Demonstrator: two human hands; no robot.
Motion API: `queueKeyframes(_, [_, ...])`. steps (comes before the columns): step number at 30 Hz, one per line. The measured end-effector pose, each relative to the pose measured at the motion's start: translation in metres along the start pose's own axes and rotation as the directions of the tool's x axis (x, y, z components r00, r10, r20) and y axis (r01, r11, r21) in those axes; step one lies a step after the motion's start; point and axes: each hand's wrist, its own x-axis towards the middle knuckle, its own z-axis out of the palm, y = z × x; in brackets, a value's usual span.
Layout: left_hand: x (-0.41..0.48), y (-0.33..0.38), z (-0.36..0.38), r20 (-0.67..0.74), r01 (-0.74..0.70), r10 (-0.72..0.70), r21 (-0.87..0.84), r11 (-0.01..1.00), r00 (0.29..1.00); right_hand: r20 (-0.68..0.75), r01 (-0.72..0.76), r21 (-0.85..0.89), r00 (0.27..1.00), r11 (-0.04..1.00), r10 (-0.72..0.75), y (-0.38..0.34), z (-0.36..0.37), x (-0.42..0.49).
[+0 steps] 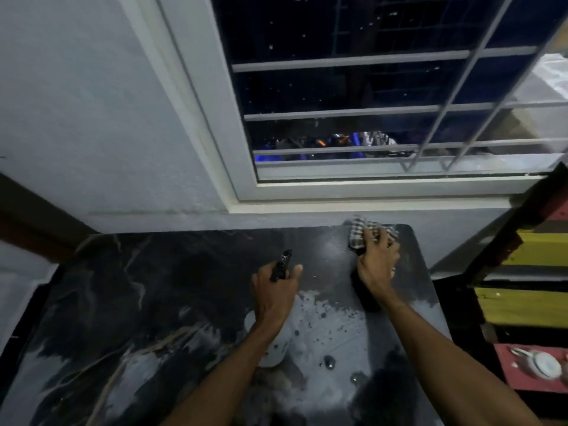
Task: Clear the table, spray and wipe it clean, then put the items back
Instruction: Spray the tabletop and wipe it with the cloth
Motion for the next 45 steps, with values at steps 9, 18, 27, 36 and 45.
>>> queueKeyframes(9, [0.044,-0.078,-0.159,-0.204,-0.054,0.048,-0.022,0.998,0.978,0.136,0.357,0.012,0.925,0.934,-0.355,-0.194,0.080,-0.042])
queueKeyframes(18, [0.057,-0.158,-0.324,-0.330,-0.084,0.057,-0.069,0.994,0.942,0.189,0.547,0.031,0.819,0.836,-0.542,-0.346,0.161,-0.160])
queueKeyframes(27, [0.026,-0.243,-0.445,-0.462,0.050,-0.088,-0.095,0.994,0.883,0.289,0.773,0.089,0.584,0.628,-0.759,-0.466,0.211,-0.241])
queueKeyframes(36, [-0.029,-0.284,-0.462,-0.430,0.205,-0.247,-0.143,0.968,0.868,0.324,0.838,0.056,0.499,0.542,-0.804,-0.472,0.222,-0.282])
queueKeyframes(45, [-0.111,-0.275,-0.418,-0.482,0.316,-0.352,-0.157,0.936,0.803,0.310,0.882,0.103,0.411,0.460,-0.857,-0.402,0.202,-0.293])
